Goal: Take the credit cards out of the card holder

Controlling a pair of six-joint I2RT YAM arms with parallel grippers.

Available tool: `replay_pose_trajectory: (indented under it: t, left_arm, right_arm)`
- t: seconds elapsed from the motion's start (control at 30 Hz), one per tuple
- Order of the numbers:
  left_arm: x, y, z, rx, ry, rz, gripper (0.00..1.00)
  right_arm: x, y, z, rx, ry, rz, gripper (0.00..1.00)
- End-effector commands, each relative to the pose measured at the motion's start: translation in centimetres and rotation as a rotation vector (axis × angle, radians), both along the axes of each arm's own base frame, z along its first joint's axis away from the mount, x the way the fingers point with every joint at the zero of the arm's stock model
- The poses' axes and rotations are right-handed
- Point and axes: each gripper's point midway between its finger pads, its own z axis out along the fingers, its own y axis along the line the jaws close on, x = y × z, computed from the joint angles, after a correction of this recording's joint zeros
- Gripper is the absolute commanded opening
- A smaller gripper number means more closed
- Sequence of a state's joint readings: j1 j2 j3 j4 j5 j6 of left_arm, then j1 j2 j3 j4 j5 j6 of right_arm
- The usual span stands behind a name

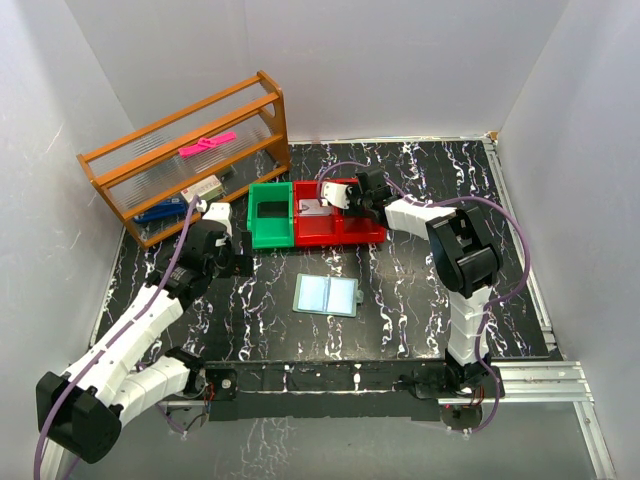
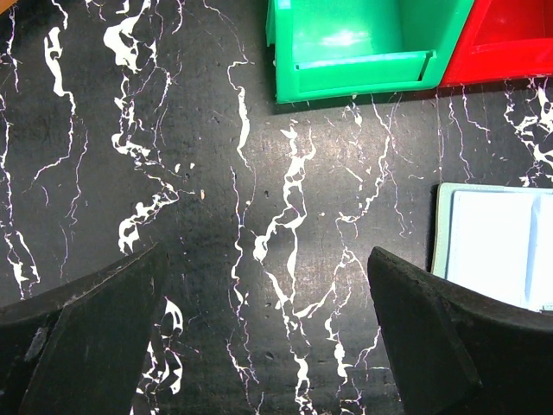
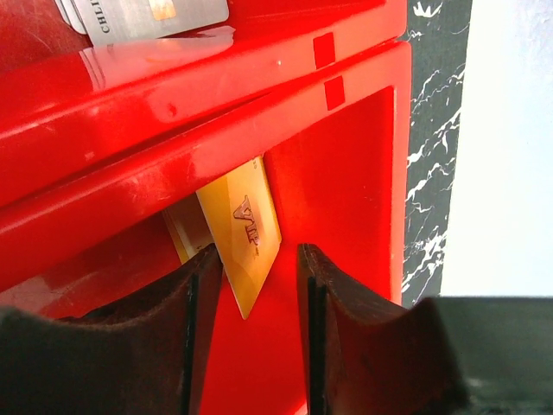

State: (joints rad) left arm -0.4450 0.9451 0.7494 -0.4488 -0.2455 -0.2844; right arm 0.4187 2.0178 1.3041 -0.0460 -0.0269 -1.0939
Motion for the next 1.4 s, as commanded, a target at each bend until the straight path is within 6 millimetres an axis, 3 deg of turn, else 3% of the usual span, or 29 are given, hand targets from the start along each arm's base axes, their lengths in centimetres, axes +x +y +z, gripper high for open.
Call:
replay_pose_trajectory:
  t: [0.0, 0.53, 1.07, 1.13, 1.2, 1.37]
  left_arm:
    - [-0.1, 0.0, -0.3, 0.004, 0.007, -0.013, 0.99]
    - [-0.1, -0.2, -0.4, 0.000, 0.013, -0.024, 0.99]
    - [-0.1, -0.5, -0.6, -0.005, 0.023, -0.037, 0.99]
    - [-0.1, -0.5, -0.5, -0.007, 0.023, -0.039, 0.98]
    - [-0.2, -0.6, -0.6, -0.008, 0.024, -0.042, 0.99]
    - [-0.2, -0.7, -0.6, -0.012, 0.026, -0.048, 0.99]
  right_arm:
    - [0.9, 0.9, 1.0, 0.033, -0.022, -0.001, 0.39]
    - [0.7, 1.3, 1.8, 0.120, -0.009, -0.047, 0.45]
    - [1.1, 1.7, 4.3, 0.252, -0.021, -0.079, 0.48]
    - [1.3, 1.8, 5.2, 0.298, -0.033, -0.100, 0.48]
    - [1.2, 2.1, 7.3, 0.381, -0.055, -0.116, 0.48]
    - [-0.2, 2.4, 14.2, 0.676, -0.137, -0.196, 0.54]
